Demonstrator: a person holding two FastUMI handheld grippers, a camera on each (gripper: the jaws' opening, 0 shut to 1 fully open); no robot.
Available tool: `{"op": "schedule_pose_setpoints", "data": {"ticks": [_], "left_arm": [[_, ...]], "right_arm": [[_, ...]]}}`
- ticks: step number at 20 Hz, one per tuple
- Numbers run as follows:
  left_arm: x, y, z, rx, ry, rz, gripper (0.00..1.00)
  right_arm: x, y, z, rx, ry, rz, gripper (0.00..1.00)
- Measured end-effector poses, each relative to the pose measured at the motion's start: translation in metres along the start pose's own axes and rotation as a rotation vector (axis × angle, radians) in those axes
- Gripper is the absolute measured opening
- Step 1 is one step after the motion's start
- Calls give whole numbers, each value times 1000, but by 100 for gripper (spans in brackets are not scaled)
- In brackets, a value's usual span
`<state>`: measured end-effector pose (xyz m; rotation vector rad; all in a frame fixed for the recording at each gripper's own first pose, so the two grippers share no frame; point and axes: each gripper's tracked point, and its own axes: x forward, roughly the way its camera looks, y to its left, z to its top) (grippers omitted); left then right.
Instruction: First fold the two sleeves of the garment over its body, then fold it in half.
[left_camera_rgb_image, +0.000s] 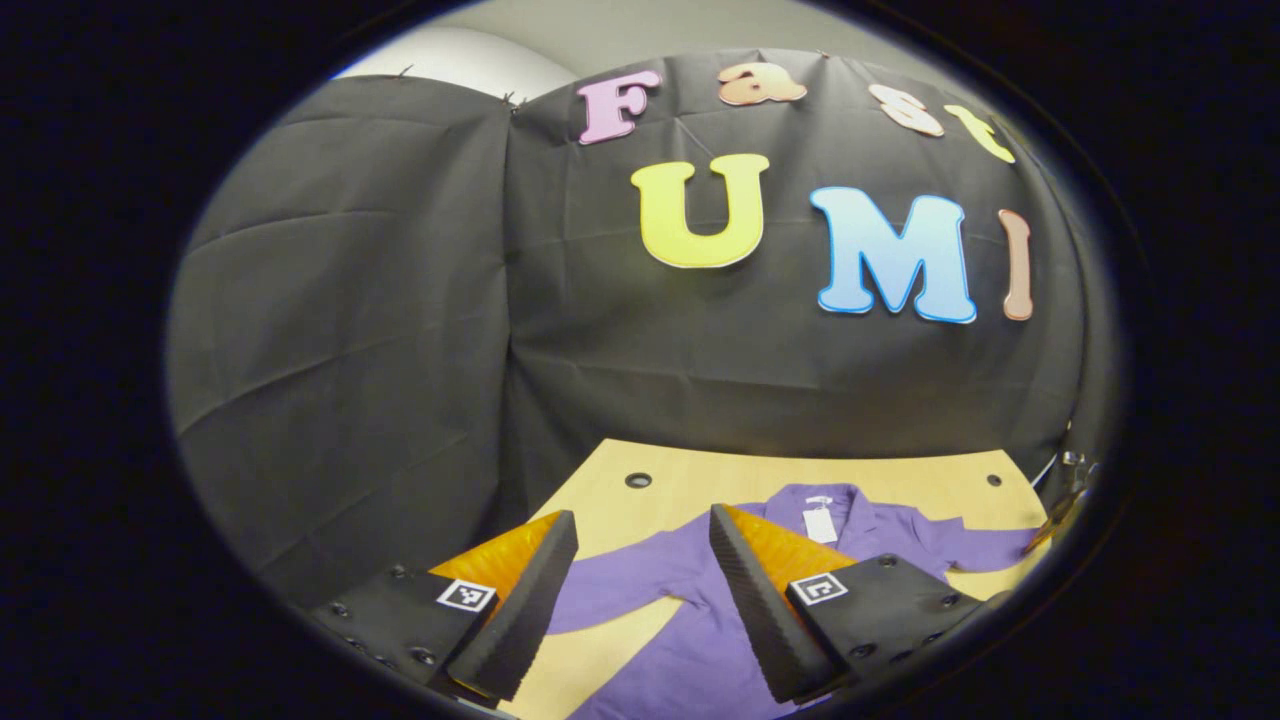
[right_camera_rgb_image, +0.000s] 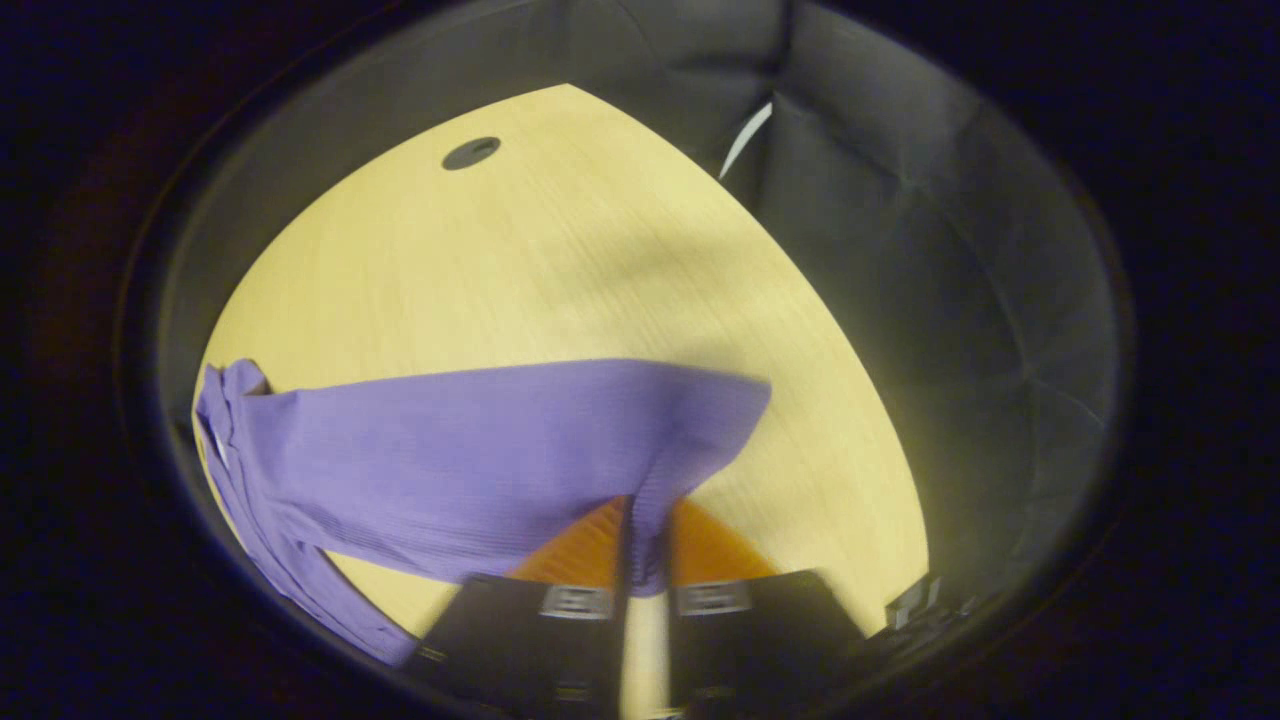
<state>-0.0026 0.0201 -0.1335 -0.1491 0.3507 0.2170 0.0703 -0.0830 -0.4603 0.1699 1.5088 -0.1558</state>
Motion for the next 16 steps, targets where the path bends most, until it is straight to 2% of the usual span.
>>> {"op": "schedule_pose_setpoints", "data": {"ticks": [1, 3, 7, 8, 9, 16], "left_arm": [[1, 2, -1, 3, 3, 3, 92], [0, 7, 0, 11, -1, 4, 93], [5, 11, 0, 9, -3, -5, 94], [6, 9, -2, 6, 1, -15, 91], [8, 7, -2, 4, 3, -24, 94], [16, 15, -1, 32, -6, -73, 92]], "right_arm": [[-3, 0, 2, 9, -7, -1, 5], [-3, 2, -1, 15, 15, 27, 2], [-25, 36, 4, 88, -40, 144, 2], [-37, 51, 0, 97, -52, 185, 2], [-48, 67, 1, 107, -60, 228, 2], [-107, 196, -4, 172, -90, 494, 2]]}}
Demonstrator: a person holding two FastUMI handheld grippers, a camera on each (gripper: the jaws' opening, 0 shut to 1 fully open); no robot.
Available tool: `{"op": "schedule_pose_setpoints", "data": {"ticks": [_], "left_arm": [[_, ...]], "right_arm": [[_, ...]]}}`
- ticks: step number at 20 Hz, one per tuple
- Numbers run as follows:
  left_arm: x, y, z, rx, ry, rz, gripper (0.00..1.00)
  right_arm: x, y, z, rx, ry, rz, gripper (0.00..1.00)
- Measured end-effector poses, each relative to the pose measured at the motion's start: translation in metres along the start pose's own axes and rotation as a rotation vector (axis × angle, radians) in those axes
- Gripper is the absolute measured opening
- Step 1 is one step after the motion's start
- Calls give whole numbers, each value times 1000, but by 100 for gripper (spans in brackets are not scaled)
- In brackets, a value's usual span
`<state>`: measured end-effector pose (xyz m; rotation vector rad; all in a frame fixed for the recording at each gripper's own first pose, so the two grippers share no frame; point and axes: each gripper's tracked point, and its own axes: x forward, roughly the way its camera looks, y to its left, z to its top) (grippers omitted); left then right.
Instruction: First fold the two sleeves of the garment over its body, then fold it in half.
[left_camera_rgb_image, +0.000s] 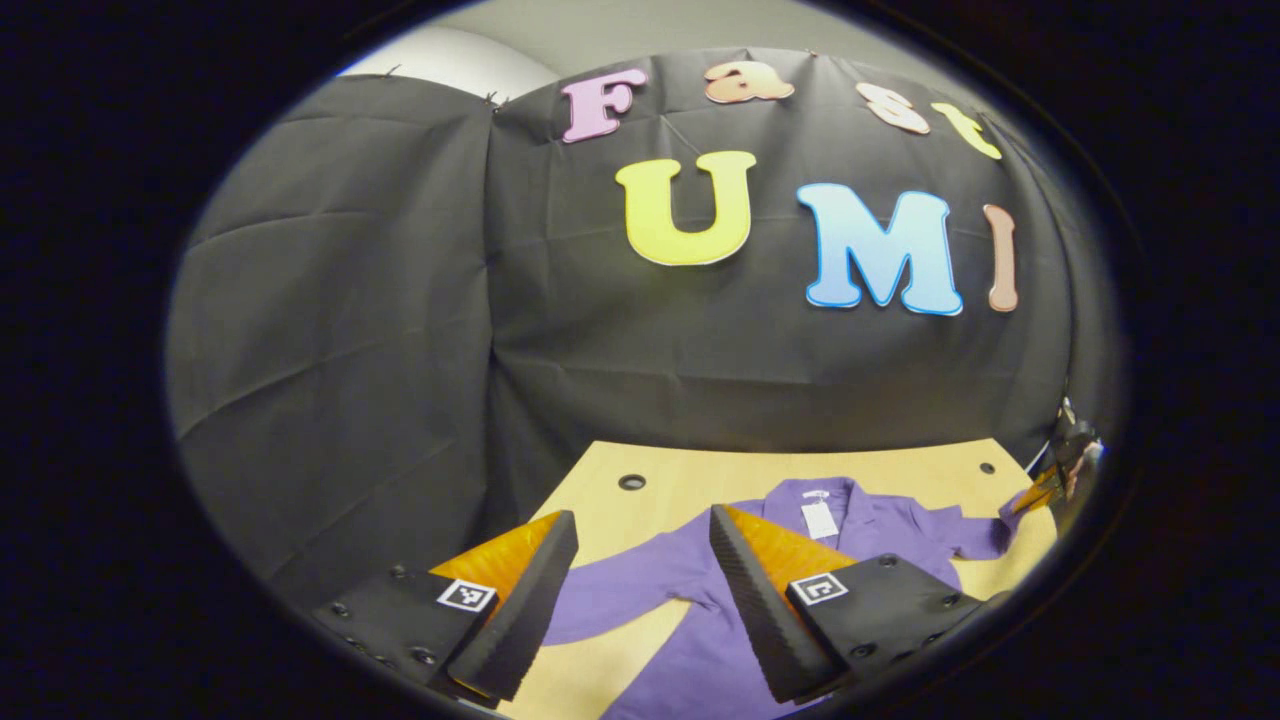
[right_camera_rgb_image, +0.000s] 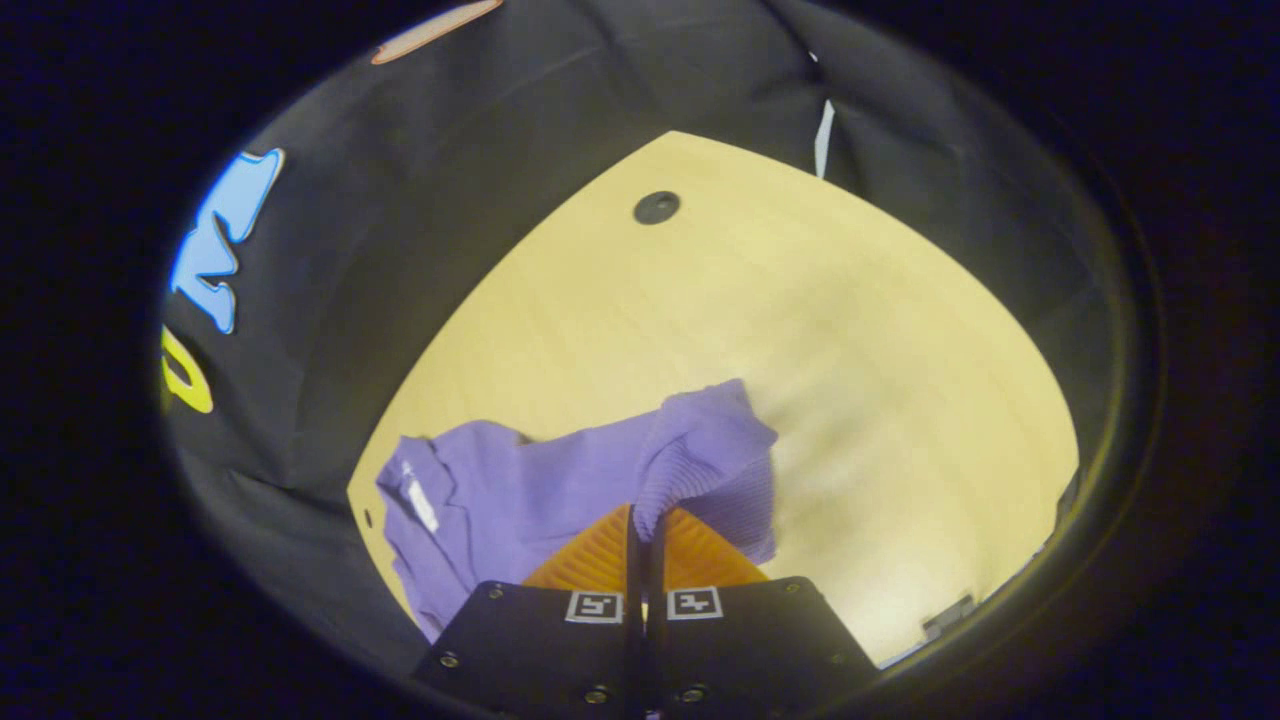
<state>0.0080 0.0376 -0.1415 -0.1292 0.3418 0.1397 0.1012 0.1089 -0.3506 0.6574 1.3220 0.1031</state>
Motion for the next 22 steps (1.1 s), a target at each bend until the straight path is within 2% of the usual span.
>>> {"op": "schedule_pose_setpoints", "data": {"ticks": [6, 10, 17, 18, 21, 22], "left_arm": [[2, 32, -7, 3, 12, -3, 93], [4, 47, -8, 19, 13, -8, 94], [11, 55, -17, 20, 40, -63, 92], [13, 53, -20, 19, 46, -78, 94], [22, 48, -25, 29, 65, -120, 91], [24, 47, -27, 32, 70, -134, 94]], "right_arm": [[8, 118, -55, -26, 14, 176, 2], [18, 172, -98, -26, 23, 279, 2], [21, 234, -162, 4, 19, 488, 2], [23, 240, -171, 13, 13, 504, 2], [35, 253, -197, 39, 17, 534, 2], [41, 255, -206, 48, 31, 536, 2]]}}
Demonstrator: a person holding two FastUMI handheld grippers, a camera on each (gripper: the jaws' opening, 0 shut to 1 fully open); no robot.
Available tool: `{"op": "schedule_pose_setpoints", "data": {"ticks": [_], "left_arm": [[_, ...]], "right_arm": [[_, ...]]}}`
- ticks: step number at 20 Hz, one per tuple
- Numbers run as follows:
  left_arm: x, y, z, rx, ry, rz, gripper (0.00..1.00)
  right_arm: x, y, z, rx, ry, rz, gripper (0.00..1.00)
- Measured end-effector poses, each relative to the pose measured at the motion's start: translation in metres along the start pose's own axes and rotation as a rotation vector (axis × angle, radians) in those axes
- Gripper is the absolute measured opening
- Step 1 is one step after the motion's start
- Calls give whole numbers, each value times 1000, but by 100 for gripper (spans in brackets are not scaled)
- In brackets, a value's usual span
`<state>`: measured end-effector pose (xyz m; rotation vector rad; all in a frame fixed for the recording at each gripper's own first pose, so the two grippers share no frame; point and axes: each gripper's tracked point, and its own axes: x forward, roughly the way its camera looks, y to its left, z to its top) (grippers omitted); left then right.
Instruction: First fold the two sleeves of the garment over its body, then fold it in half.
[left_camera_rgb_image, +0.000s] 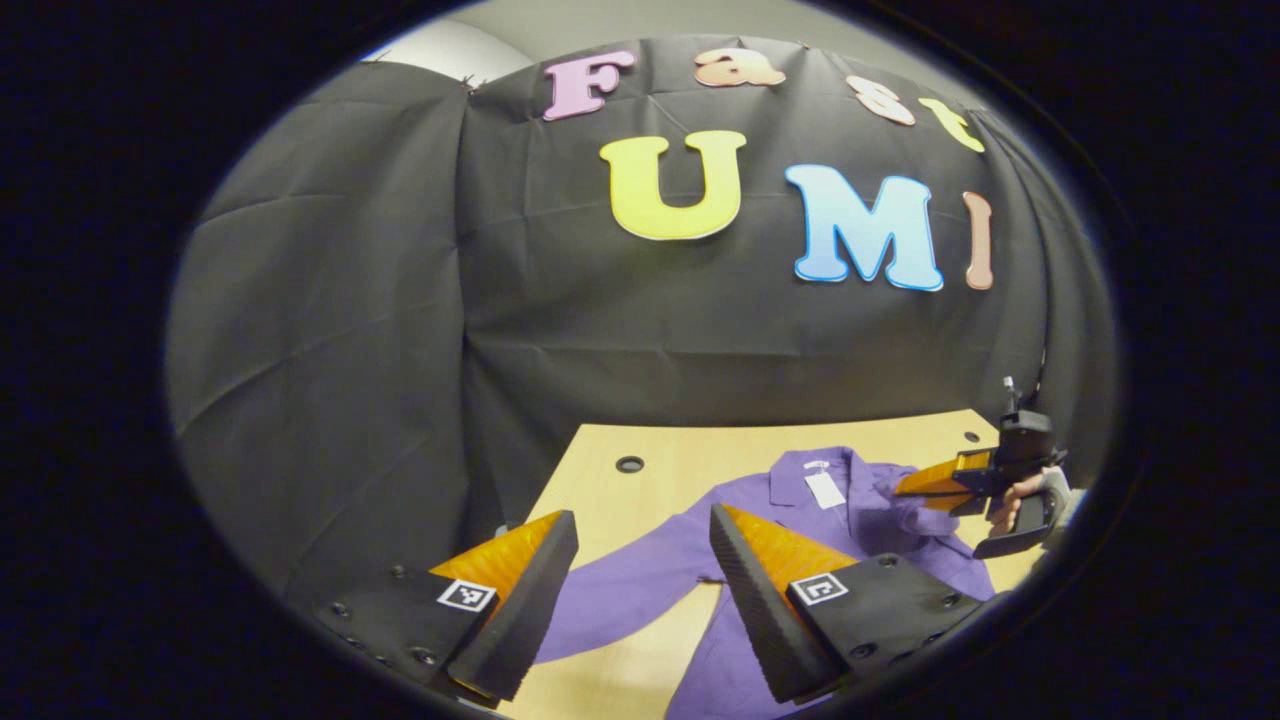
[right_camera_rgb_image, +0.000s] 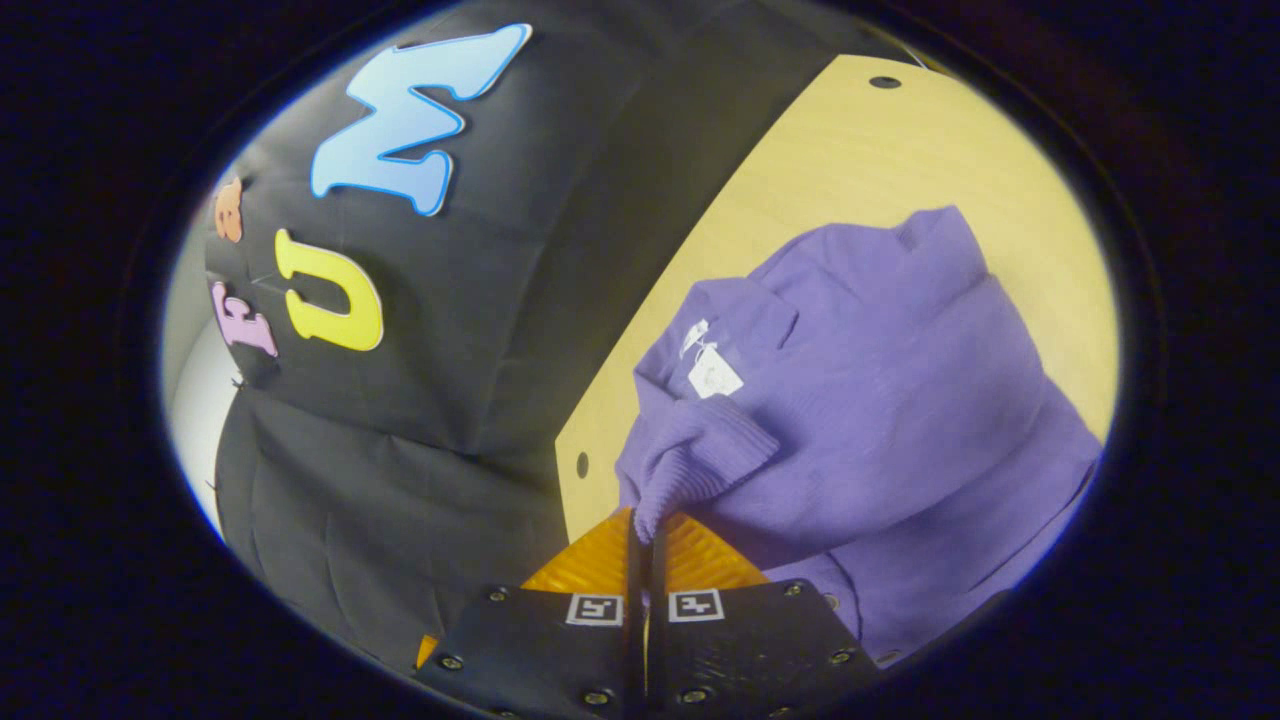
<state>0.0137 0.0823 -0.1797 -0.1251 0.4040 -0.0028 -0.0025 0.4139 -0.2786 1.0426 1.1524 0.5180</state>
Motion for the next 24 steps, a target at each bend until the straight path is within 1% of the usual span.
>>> {"op": "schedule_pose_setpoints", "data": {"ticks": [2, 4, 5, 10, 12, 14, 15, 17, 19, 20, 21, 22, 23, 24], "left_arm": [[5, -3, 1, 10, 6, -22, 94], [9, -7, 1, 14, 6, -39, 94], [11, -9, 1, 12, 7, -47, 94], [15, -9, -6, -12, 19, -57, 94], [15, -3, -10, -18, 27, -48, 92], [15, 4, -13, -22, 32, -35, 92], [16, 6, -14, -25, 34, -30, 92], [16, 10, -18, -31, 41, -22, 92], [18, 13, -22, -42, 52, -18, 92], [19, 12, -24, -50, 57, -17, 92], [20, 11, -26, -57, 62, -16, 92], [20, 10, -28, -63, 65, -17, 92], [21, 9, -29, -69, 69, -19, 92], [22, 8, -30, -72, 71, -19, 92]], "right_arm": [[7, -4, -17, 8, 26, 5, 2], [8, 2, -25, 41, 45, 47, 2], [10, 4, -28, 50, 56, 55, 2], [20, -1, -42, 52, 80, 34, 2], [23, -6, -42, 30, 60, 8, 4], [24, -8, -37, 6, 25, 2, 9], [25, -6, -35, 10, 19, 11, 5], [24, -4, -38, 26, 35, 23, 43], [21, 5, -48, 40, 74, 72, 58], [15, 14, -56, 33, 96, 112, 58], [10, 16, -60, 16, 101, 127, 59], [8, 18, -63, -6, 100, 139, 70], [3, 21, -65, -20, 103, 160, 47], [-3, 27, -68, -26, 108, 177, 47]]}}
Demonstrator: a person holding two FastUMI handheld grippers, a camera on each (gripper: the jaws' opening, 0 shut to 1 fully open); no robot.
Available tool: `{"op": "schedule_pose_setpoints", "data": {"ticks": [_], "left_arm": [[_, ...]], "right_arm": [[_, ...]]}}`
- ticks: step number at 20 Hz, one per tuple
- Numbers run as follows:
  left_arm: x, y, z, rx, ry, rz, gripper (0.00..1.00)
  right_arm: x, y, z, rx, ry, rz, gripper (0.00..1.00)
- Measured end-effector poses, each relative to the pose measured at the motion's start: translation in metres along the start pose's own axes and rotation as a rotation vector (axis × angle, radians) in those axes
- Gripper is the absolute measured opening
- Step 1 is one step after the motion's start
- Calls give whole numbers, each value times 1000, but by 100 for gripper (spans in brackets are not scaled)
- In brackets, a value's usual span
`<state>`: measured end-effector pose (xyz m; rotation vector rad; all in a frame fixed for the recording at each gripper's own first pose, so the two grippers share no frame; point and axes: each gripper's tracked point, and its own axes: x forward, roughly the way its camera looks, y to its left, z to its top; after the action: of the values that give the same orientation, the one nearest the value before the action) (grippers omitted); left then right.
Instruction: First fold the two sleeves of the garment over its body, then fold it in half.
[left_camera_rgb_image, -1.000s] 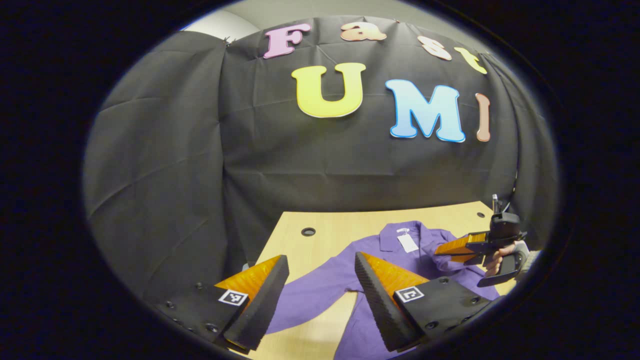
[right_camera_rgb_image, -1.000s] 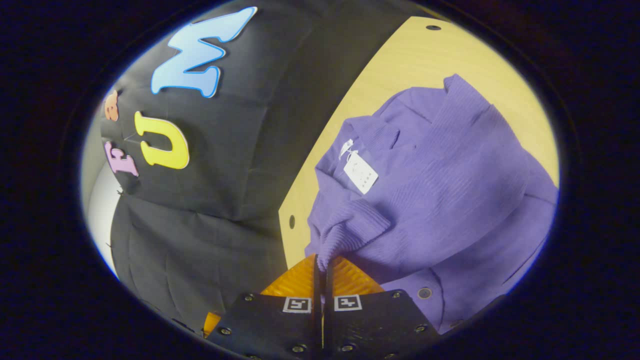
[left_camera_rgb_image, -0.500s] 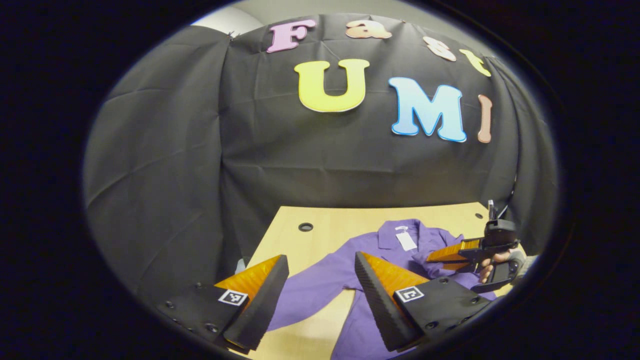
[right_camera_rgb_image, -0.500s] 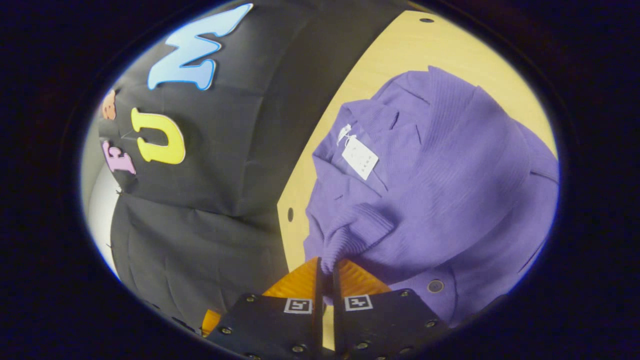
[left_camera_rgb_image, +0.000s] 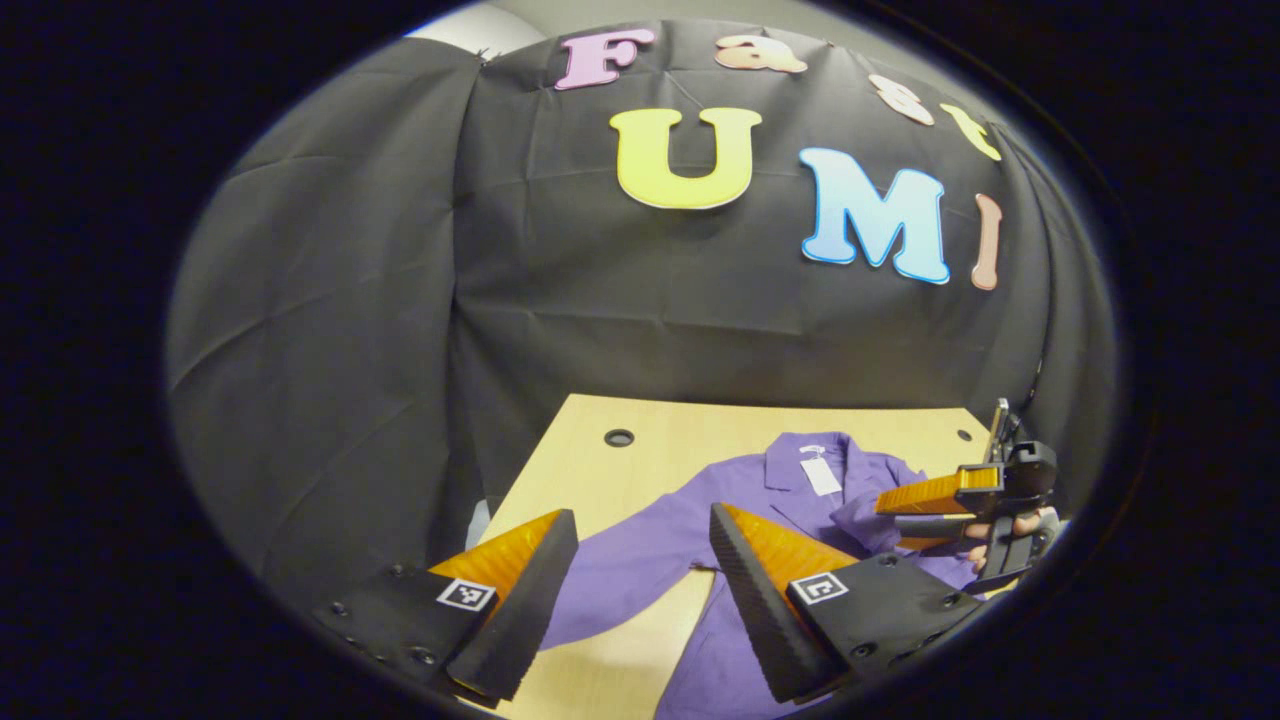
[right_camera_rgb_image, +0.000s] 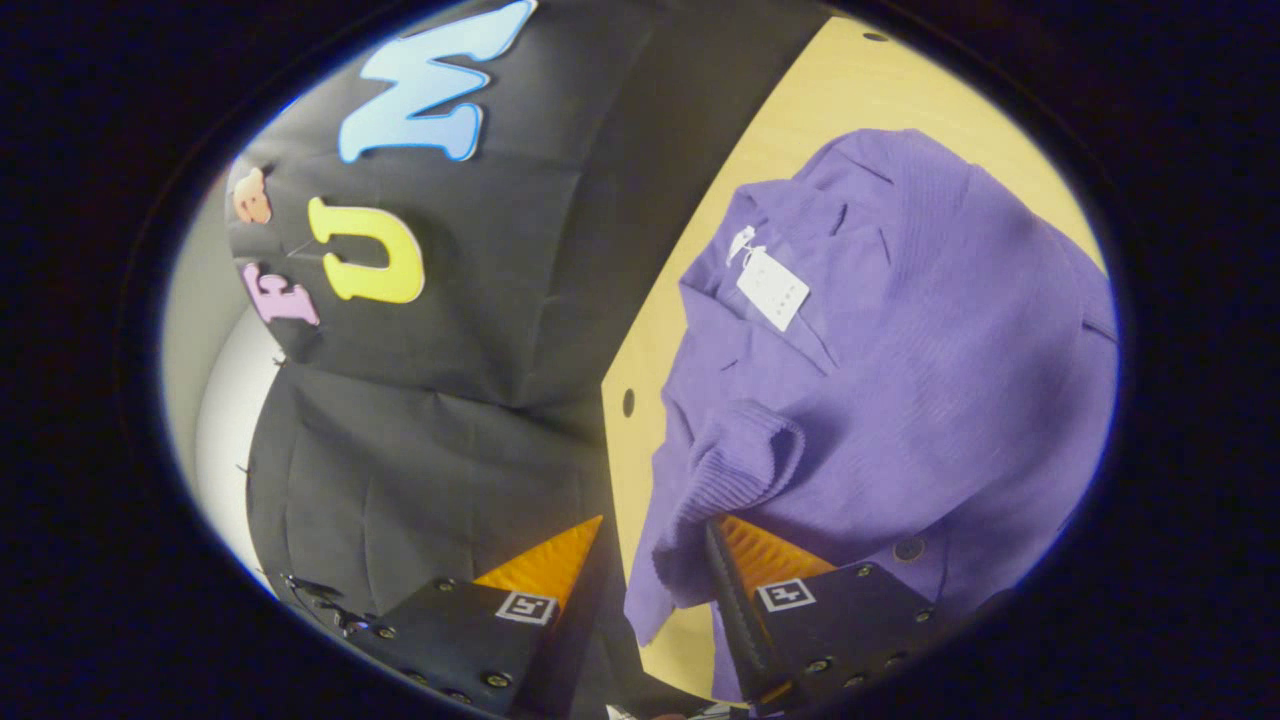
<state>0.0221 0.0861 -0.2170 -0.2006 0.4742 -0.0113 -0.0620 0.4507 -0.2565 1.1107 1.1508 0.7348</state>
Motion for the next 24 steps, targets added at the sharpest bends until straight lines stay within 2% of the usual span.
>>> {"op": "schedule_pose_setpoints", "data": {"ticks": [2, 3, 4, 6, 7, 8, 9, 12, 15, 20, 24], "left_arm": [[1, -1, -2, -8, 3, -1, 94], [3, -1, -3, -11, 5, 1, 94], [4, 1, -4, -14, 7, 5, 94], [6, 4, -7, -17, 11, 14, 94], [6, 6, -9, -17, 11, 17, 92], [8, 8, -10, -14, 9, 22, 94], [9, 10, -12, -6, 9, 29, 92], [11, 15, -19, 4, 6, 37, 92], [16, 31, -30, -43, 13, 62, 94], [34, 89, -66, -102, 50, 145, 94], [46, 134, -103, -138, 133, 231, 94]], "right_arm": [[-8, 8, -6, -18, 14, 16, 47], [-14, 12, -6, -45, 11, 12, 70], [-21, 14, -5, -94, -10, -7, 46], [-35, 16, 8, -196, -77, -44, 47], [-39, 17, 10, -222, -93, -58, 62], [-44, 18, 10, -234, -94, -67, 84], [-47, 19, 10, -238, -89, -68, 88], [-54, 33, 7, -231, -85, -35, 88], [-60, 34, 5, -238, -77, -38, 89], [-68, 28, 9, -268, -68, -73, 90], [-72, 23, 12, -271, -59, -98, 90]]}}
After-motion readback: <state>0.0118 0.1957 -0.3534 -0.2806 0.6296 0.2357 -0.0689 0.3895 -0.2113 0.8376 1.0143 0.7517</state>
